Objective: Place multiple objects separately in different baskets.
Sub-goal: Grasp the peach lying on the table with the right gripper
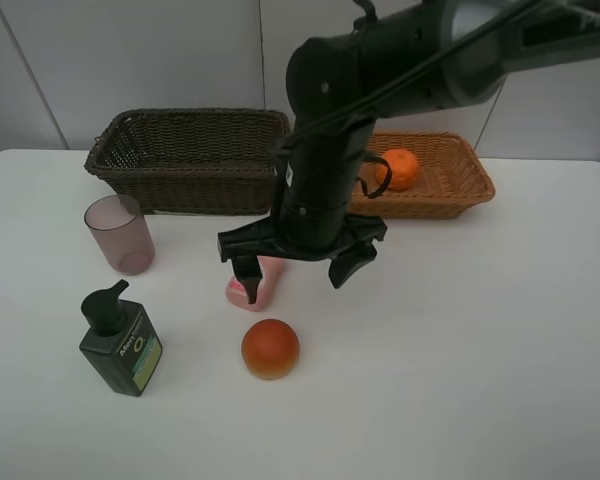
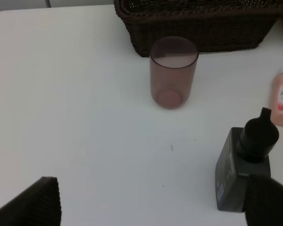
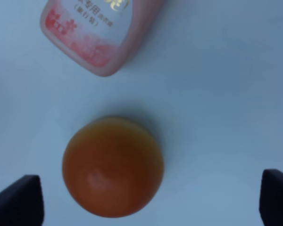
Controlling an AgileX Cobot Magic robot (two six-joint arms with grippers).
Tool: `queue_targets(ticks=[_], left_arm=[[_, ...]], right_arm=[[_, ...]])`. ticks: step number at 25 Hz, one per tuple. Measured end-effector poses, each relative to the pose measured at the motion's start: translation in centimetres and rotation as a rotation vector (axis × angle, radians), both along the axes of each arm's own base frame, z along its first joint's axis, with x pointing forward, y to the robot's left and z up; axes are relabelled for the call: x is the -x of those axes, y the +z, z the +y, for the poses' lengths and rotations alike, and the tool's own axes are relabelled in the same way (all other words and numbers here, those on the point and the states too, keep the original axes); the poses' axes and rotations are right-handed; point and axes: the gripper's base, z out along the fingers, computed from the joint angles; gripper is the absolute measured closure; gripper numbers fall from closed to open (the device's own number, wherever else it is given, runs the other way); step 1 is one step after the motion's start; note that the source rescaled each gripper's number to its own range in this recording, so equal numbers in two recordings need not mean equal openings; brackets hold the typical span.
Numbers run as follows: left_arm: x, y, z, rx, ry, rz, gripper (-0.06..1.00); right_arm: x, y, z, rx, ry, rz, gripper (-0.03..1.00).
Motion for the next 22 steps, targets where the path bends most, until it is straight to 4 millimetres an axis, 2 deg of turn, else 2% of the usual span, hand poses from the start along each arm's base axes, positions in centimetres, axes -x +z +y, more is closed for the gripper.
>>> queue_targets(ticks=[5,14,22], left_arm=[[0.0,0.0,0.0,0.000,0.000,0.000,-0.06],[0.0,0.0,0.0,0.000,0.000,0.000,-0.06],[0.0,0.0,0.0,0.000,0.000,0.000,-0.06]], right_arm=[[1.3,-1.4,1.3,-0.004,-0.099,0.016,0.00],[1.5,-3.9,1.9,0.034,-0.236,0.049,0.00],[1.5,-4.2,2.6,-0.017,-0.309,0.034,0.00]])
